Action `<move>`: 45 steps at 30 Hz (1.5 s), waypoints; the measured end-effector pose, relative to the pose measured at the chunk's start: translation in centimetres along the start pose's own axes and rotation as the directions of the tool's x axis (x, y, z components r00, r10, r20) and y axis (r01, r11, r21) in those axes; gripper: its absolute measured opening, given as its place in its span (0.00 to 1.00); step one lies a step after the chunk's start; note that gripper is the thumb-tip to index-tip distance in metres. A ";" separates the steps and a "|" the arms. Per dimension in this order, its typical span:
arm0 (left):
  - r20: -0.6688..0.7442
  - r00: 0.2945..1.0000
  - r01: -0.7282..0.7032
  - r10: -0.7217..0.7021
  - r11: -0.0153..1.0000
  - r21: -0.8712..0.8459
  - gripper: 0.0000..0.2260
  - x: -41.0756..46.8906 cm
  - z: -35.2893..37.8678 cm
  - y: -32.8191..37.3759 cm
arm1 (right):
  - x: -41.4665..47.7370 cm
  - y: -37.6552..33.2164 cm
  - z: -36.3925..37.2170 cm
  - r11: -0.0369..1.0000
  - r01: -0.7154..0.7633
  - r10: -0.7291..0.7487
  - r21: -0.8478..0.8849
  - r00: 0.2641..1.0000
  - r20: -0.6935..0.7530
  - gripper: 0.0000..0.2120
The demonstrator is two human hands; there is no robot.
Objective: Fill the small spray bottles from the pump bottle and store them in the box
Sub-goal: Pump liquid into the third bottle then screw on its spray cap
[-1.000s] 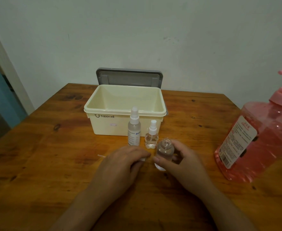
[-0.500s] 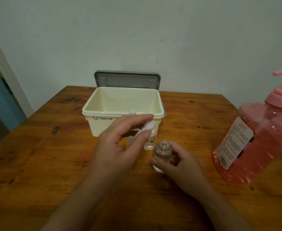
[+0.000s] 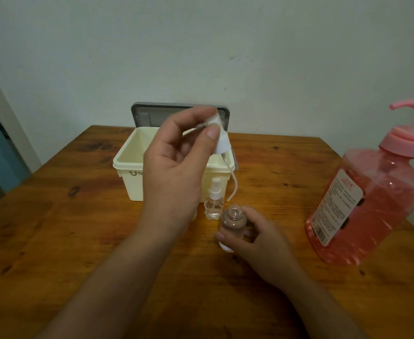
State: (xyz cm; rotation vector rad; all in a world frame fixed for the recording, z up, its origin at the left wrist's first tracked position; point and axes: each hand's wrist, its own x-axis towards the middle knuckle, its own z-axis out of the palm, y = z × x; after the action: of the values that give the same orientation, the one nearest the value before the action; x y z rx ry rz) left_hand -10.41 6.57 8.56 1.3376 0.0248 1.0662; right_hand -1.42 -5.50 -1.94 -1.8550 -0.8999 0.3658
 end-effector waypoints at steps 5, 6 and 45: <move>0.004 0.999 0.035 -0.035 0.999 0.007 0.09 -0.4 0.2 -0.8 | 0.1 0.1 -0.1 1.000 -0.012 0.012 -0.025 1.000 0.000 0.21; 0.002 0.999 0.039 -0.039 0.999 0.011 0.09 -0.4 0.2 -1.0 | 0.1 0.1 -0.1 1.000 -0.010 0.010 -0.024 1.000 -0.002 0.20; 0.310 0.930 0.102 -0.197 0.950 0.296 0.12 -3.5 -2.0 -6.3 | -0.2 -0.2 -0.3 0.995 0.080 -0.080 0.061 0.997 0.002 0.15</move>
State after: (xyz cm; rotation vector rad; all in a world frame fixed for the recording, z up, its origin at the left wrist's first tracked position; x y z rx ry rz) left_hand -9.73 6.74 1.10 1.7294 0.0225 0.7095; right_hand -1.43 -5.78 -1.60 -1.7579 -0.9528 0.3441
